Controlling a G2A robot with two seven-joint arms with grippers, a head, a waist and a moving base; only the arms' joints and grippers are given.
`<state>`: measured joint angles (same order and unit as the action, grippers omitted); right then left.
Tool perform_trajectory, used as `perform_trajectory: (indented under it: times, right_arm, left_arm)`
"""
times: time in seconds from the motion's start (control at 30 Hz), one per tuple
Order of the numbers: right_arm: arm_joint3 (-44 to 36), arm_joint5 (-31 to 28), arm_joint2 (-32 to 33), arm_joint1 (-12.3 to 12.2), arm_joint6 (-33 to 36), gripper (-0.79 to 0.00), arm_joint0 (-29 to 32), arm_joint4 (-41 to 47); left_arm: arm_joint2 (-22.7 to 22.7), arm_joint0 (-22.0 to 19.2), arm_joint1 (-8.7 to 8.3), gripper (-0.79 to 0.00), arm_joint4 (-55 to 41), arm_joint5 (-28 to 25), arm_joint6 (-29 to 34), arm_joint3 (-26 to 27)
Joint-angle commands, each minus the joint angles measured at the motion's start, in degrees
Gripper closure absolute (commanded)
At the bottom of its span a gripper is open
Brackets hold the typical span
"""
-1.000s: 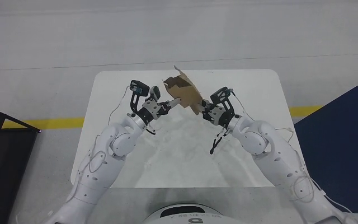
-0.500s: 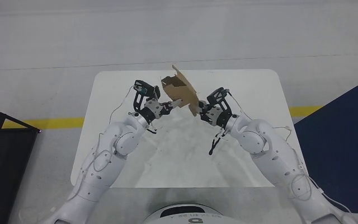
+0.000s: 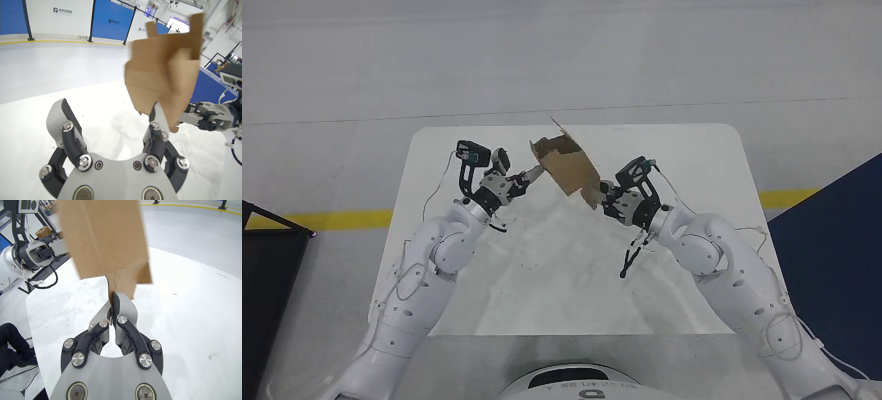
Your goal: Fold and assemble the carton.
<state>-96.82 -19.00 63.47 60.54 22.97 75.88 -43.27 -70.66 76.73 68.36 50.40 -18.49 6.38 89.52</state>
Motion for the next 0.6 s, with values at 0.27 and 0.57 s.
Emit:
perform_trajectory:
  times: [0.27, 0.57]
  right_arm:
    - [0.65, 5.94, 1.86, -0.01, -3.16, 0.0, 0.79, -4.27]
    - [-3.08, 8.86, 3.84, -0.32, -8.28, 0.0, 5.76, -11.44]
  left_arm:
    - [-13.64, 12.94, -3.09, -0.785, 3.47, -11.89, 0.79, 6.95]
    - [-11.97, 13.64, -3.67, -0.785, -1.91, -19.28, 8.93, 10.96]
